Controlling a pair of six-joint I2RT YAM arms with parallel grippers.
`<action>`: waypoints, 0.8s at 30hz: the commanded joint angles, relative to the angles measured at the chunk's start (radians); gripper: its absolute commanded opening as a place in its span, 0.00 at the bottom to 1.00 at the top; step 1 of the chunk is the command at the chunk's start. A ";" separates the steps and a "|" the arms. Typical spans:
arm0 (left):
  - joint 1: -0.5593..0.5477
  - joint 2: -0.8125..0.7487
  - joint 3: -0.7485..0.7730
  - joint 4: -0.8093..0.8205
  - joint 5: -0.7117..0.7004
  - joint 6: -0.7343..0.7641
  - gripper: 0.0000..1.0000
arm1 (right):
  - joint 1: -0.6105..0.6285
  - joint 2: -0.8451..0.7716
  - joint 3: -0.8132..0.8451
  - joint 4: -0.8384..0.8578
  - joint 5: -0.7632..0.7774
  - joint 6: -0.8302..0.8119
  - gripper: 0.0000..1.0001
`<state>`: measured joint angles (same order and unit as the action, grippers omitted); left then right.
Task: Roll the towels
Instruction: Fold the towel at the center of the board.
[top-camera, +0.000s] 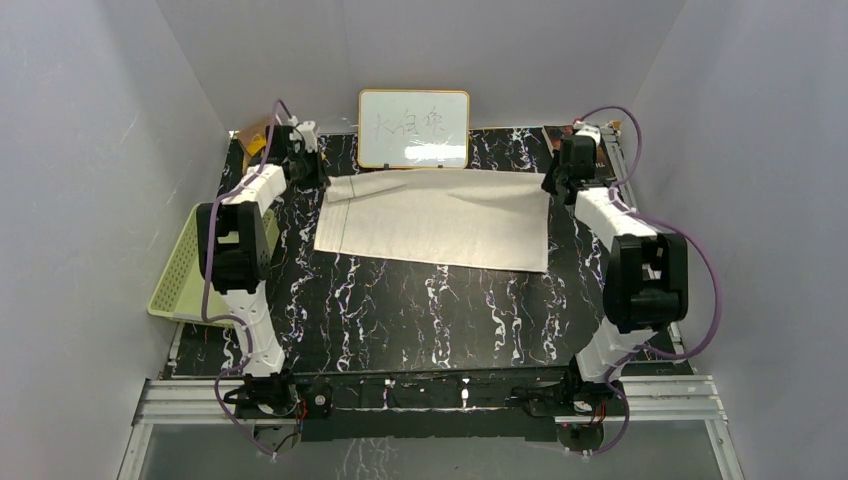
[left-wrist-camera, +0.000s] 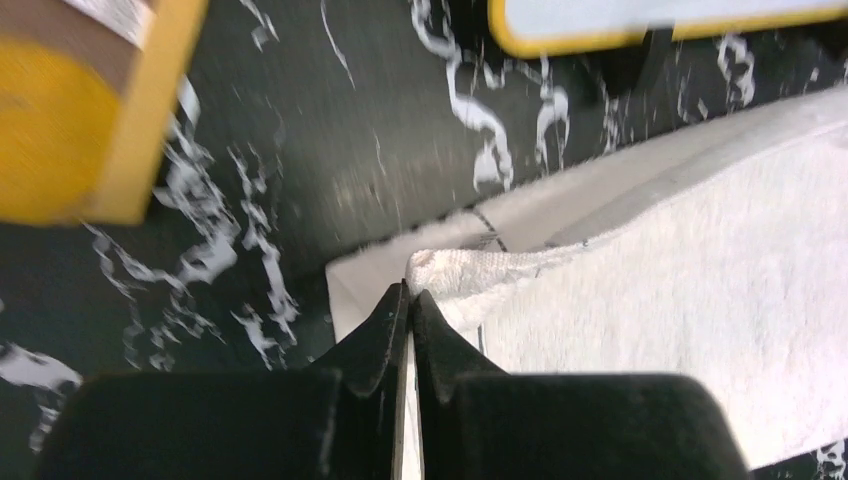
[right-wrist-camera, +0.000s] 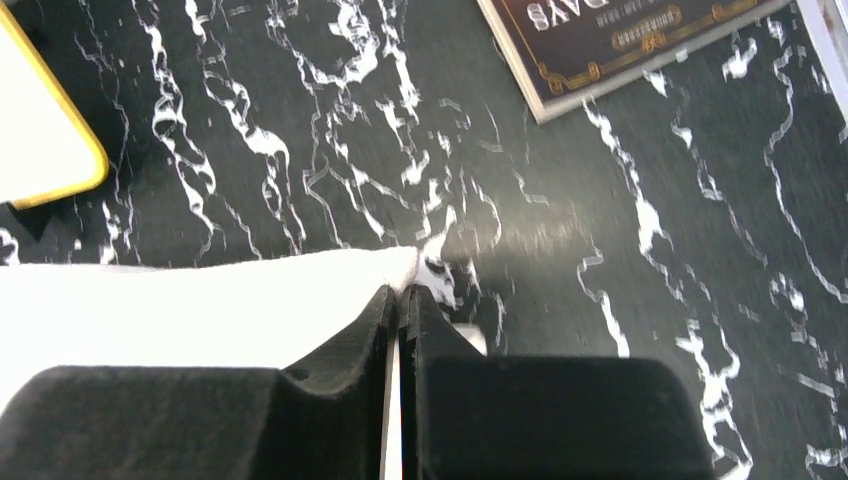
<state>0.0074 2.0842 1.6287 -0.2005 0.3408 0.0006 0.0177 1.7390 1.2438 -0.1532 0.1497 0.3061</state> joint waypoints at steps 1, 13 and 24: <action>0.009 -0.174 -0.174 0.111 0.066 -0.030 0.00 | -0.007 -0.180 -0.147 0.097 0.005 0.061 0.00; 0.028 -0.356 -0.479 0.165 0.019 -0.034 0.00 | -0.007 -0.397 -0.434 0.105 0.013 0.124 0.00; 0.053 -0.423 -0.625 0.219 -0.008 -0.009 0.00 | -0.007 -0.470 -0.505 0.026 -0.032 0.163 0.00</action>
<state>0.0498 1.7176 1.0348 -0.0288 0.3405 -0.0345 0.0174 1.3243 0.7540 -0.1181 0.1280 0.4465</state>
